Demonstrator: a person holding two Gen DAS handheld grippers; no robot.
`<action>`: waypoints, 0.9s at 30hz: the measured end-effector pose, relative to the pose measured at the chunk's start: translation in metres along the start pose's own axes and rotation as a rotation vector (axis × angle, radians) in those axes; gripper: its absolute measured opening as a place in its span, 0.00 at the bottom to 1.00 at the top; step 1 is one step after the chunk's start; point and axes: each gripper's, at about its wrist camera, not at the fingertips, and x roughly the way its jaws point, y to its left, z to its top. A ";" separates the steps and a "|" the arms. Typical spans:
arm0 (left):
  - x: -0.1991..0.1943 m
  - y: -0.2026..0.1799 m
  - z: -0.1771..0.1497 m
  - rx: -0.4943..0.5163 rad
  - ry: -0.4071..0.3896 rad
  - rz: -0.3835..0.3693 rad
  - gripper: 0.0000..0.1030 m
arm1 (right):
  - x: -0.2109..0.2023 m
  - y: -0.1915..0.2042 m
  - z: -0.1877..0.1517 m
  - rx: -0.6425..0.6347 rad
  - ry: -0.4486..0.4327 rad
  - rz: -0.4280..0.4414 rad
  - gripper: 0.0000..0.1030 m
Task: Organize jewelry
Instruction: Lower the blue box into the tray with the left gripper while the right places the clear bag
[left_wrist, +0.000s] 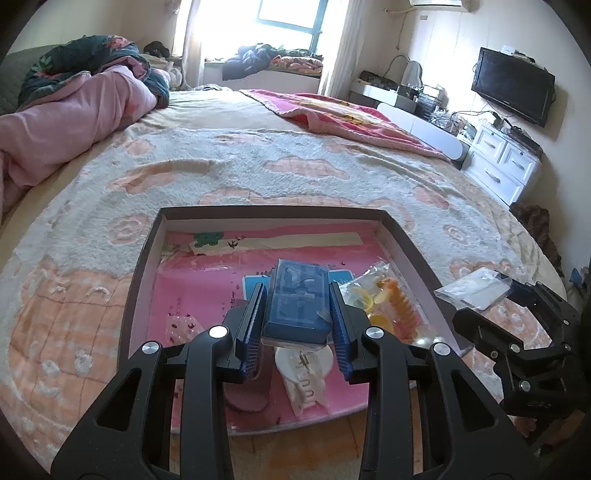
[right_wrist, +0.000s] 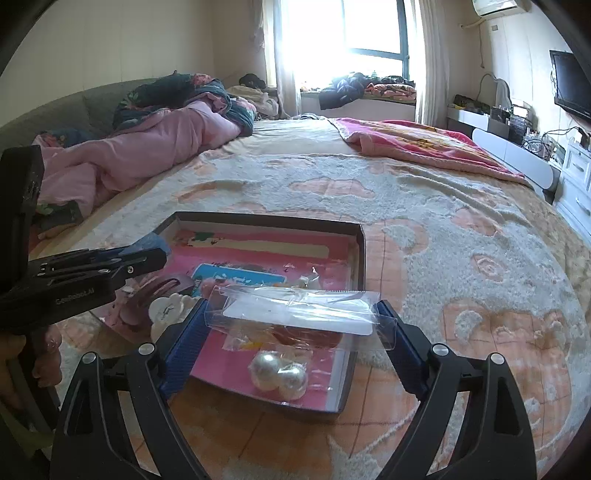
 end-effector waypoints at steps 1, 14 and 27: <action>0.002 0.001 0.001 -0.001 0.001 0.000 0.25 | 0.002 0.000 0.001 -0.002 0.002 0.000 0.83; 0.024 0.006 0.007 -0.013 0.037 -0.006 0.25 | 0.027 0.006 -0.004 -0.033 0.052 0.014 0.84; 0.045 0.012 0.007 -0.018 0.091 -0.020 0.25 | 0.044 0.043 -0.024 -0.101 0.115 0.087 0.84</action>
